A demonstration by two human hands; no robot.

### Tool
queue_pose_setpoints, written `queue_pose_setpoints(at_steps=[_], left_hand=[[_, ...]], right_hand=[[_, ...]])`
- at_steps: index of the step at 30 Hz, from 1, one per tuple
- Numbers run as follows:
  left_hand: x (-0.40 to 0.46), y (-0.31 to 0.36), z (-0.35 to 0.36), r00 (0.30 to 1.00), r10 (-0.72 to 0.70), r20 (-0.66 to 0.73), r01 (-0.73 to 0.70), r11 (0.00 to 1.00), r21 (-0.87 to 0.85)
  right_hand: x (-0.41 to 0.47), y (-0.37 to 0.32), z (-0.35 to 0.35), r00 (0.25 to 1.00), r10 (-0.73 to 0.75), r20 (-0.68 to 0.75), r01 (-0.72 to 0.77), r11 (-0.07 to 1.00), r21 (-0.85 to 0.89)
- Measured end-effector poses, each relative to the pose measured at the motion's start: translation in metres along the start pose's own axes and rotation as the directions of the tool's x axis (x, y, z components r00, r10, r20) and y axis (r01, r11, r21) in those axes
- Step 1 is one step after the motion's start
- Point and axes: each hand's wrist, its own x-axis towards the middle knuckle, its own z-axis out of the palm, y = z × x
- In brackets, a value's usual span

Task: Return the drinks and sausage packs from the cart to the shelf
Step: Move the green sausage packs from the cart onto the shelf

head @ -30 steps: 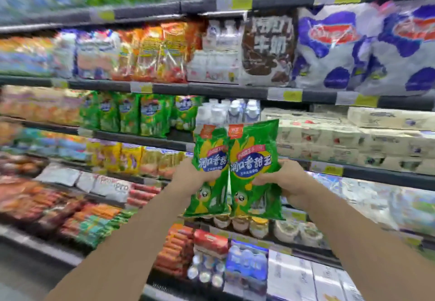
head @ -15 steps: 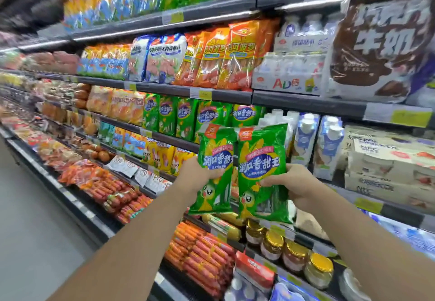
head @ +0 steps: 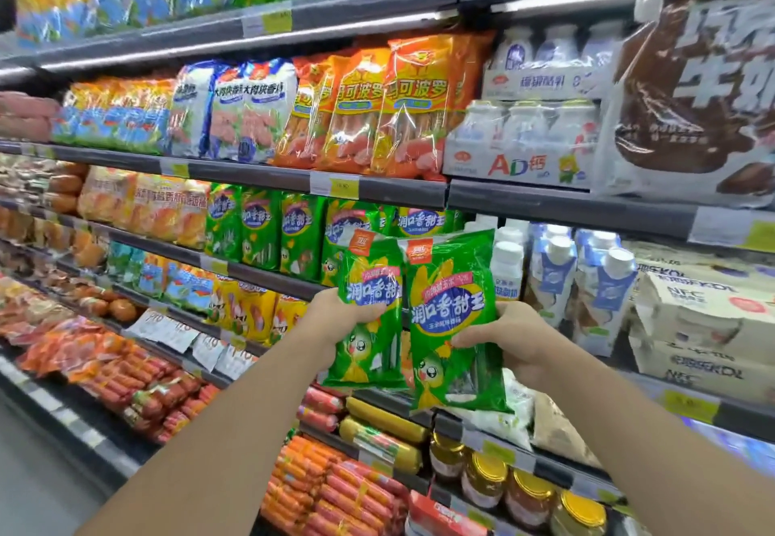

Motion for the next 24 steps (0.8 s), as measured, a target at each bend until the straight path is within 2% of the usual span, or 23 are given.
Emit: queue_pose_setpoints(at_steps=[3,10,13,17,20,24], left_hand=[[0.027,0.01,-0.006,1.0,-0.001,0.027,0.001,1.0,0.015],[0.082,0.041,0.002,0.974,0.134,0.184,-0.146,0.988,0.054],[0.1,0.053,0.015,0.959,0.222,0.177,-0.236,0.97,0.059],[0.126,0.068,0.032,0.956,0.278,0.097,-0.287,0.952,0.105],[0.143,0.068,0.041,0.937,0.343,0.058,-0.347,0.912,0.217],[0.157,0.058,0.042,0.904,0.42,0.079,-0.416,0.824,0.384]], right_hand=[[0.005,-0.001,0.008,0.998,0.019,-0.065,-0.018,1.0,0.017],[0.003,0.0,0.027,0.979,0.043,-0.2,-0.03,0.997,0.068],[-0.007,0.002,0.029,0.97,0.059,-0.237,-0.046,0.997,0.058],[-0.021,0.006,0.027,0.957,0.084,-0.279,-0.069,0.996,0.064],[-0.029,0.01,0.021,0.95,0.105,-0.295,-0.087,0.994,0.073],[-0.035,0.013,0.017,0.949,0.111,-0.295,-0.089,0.992,0.086]])
